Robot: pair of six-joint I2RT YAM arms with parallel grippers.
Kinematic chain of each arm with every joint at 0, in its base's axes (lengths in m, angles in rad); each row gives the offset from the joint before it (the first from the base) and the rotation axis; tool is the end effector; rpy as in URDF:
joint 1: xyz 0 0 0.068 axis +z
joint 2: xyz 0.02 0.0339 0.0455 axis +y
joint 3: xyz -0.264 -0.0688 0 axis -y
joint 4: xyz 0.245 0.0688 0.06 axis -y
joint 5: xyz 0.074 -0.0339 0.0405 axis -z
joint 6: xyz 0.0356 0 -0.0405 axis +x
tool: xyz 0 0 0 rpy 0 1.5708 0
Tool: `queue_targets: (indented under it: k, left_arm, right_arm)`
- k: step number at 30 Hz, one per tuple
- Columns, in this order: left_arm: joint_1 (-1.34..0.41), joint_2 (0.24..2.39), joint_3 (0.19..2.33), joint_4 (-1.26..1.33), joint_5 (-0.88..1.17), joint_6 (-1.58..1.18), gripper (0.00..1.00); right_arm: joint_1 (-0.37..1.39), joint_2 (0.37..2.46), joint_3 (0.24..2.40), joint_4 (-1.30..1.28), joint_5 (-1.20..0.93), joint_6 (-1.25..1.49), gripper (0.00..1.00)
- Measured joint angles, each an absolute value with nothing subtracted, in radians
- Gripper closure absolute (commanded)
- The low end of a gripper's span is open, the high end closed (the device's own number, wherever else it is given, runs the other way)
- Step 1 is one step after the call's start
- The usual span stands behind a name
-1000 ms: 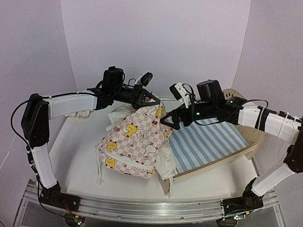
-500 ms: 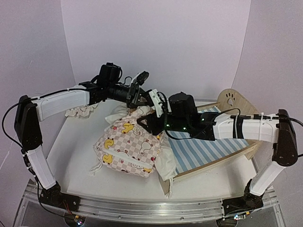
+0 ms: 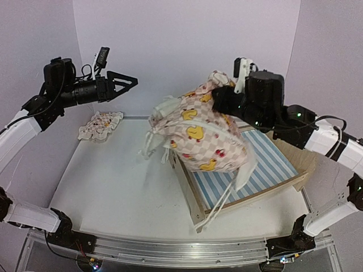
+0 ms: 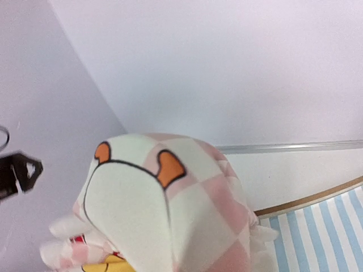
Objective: Set up the pet bed
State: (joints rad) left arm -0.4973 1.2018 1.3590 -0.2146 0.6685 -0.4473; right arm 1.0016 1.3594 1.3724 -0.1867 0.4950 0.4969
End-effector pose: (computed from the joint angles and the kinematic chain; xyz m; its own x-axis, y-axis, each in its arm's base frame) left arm 0.2172 -0.1430 0.4515 -0.4426 -0.1460 -0.8848 0.8061 0.3675 -0.4639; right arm 0.1827 0.2542 0.4166 -0.3150 0.2860 -0.9050 -0.3855 0.8328 0.3974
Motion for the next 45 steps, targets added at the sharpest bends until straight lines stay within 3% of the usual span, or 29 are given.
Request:
queue_targets:
  k: [10, 18, 23, 24, 26, 32, 36, 45]
  left_arm:
    - [-0.503, 1.205, 1.312, -0.263, 0.511, -0.418, 0.01]
    - [-0.503, 1.244, 1.269, -0.297, 0.496, -0.420, 0.01]
    - [-0.503, 1.245, 1.268, -0.297, 0.498, -0.432, 0.01]
    - [-0.503, 1.245, 1.267, -0.297, 0.502, -0.438, 0.00]
    - [-0.503, 1.242, 1.254, -0.290, 0.511, -0.446, 0.01]
    - [-0.513, 1.232, 1.178, -0.289, 0.542, -0.456, 0.01]
    - [-0.607, 1.254, 1.161, -0.279, 0.516, -0.470, 0.01]
    - [-0.830, 1.562, 1.212, -0.207, 0.402, -0.479, 0.03]
  right_arm:
    - [1.030, 1.317, 1.544, -0.368, 0.880, 0.616, 1.00]
    - [1.033, 1.277, 1.468, -0.468, 1.153, 0.676, 1.00]
    - [0.992, 1.356, 1.444, -0.469, 1.191, 0.819, 0.99]
    - [0.974, 1.384, 1.433, -0.467, 1.184, 0.847, 0.93]
    - [0.946, 1.450, 1.405, -0.472, 1.156, 0.886, 0.65]
    - [0.931, 1.563, 1.390, -0.529, 0.927, 0.743, 0.04]
    - [0.895, 1.436, 1.291, -0.562, 0.761, 0.547, 0.02]
    - [0.540, 1.013, 1.109, -0.644, 0.440, 0.416, 0.02]
